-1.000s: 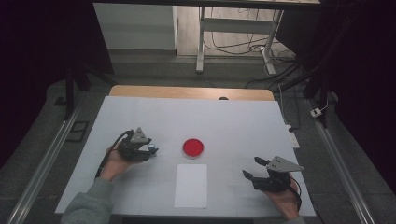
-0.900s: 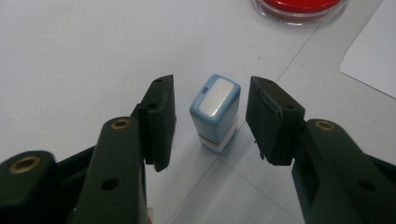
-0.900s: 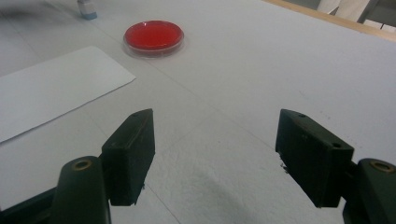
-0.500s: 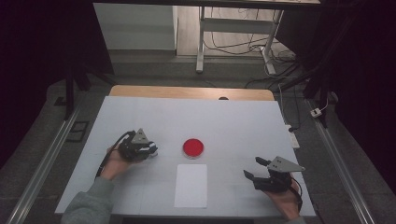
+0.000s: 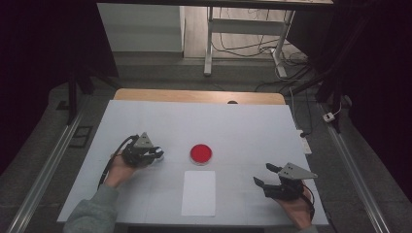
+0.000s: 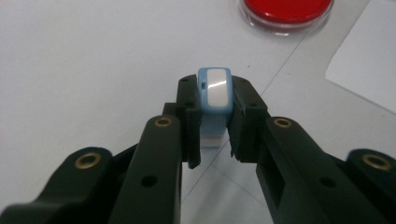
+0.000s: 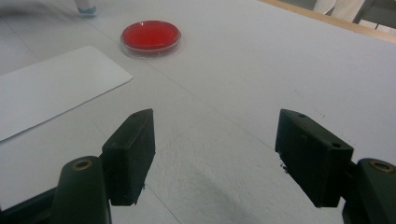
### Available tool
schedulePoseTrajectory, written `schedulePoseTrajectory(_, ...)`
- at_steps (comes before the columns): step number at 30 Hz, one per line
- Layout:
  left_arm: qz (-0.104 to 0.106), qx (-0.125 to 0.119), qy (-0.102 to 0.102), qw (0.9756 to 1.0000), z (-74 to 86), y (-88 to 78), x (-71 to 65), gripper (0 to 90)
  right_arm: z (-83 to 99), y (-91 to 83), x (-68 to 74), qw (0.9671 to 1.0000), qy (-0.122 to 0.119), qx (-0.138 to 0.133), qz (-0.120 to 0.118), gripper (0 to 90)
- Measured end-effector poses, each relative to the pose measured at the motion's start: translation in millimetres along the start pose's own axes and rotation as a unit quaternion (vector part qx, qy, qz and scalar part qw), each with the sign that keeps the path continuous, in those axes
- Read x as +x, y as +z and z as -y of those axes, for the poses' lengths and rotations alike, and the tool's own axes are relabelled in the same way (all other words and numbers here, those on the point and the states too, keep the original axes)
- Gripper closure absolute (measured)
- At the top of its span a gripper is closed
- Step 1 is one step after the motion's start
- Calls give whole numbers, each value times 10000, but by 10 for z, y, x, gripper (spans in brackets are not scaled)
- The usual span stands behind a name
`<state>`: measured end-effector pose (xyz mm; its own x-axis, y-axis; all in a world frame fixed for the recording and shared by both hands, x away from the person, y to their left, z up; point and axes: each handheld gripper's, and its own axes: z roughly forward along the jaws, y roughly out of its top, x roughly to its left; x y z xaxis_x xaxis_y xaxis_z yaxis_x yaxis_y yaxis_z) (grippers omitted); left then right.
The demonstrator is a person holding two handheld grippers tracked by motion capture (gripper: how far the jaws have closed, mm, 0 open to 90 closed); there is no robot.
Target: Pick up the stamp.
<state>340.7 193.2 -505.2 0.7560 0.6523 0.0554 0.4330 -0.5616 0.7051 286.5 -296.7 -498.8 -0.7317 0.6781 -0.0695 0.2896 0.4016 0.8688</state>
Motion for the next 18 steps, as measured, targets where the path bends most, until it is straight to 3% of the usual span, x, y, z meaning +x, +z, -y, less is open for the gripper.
schedulePoseTrajectory(5,119,-167,-240,9995,-6,-52,16,759,0,0,0,10000,17,-19,-22,285)
schedulePoseTrajectory(18,222,-378,-426,9981,-25,-125,-4,759,6,-3,-10,10000,40,-45,-6,288)
